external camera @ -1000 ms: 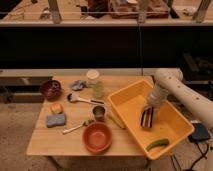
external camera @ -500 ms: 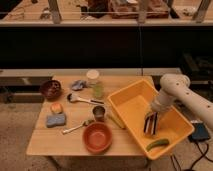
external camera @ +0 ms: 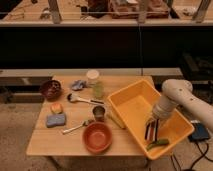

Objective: Wipe tray with eraser

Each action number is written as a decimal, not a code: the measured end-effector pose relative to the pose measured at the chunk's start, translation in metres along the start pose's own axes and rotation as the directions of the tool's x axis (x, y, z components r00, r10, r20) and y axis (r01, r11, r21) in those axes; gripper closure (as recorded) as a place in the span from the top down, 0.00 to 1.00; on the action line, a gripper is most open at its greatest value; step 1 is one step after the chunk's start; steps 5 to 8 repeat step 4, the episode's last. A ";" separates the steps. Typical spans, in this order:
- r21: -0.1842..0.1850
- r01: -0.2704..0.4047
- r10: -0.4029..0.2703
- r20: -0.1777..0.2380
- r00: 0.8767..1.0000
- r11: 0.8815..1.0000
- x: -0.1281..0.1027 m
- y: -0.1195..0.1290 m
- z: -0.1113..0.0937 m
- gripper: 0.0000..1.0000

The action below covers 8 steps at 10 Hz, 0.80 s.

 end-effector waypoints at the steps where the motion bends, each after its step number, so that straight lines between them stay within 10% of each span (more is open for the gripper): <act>1: 0.003 0.005 -0.005 0.005 1.000 1.000 0.001 -0.003 0.000 0.30; 8: 0.007 0.007 -0.008 0.008 1.000 1.000 0.002 -0.004 0.000 0.13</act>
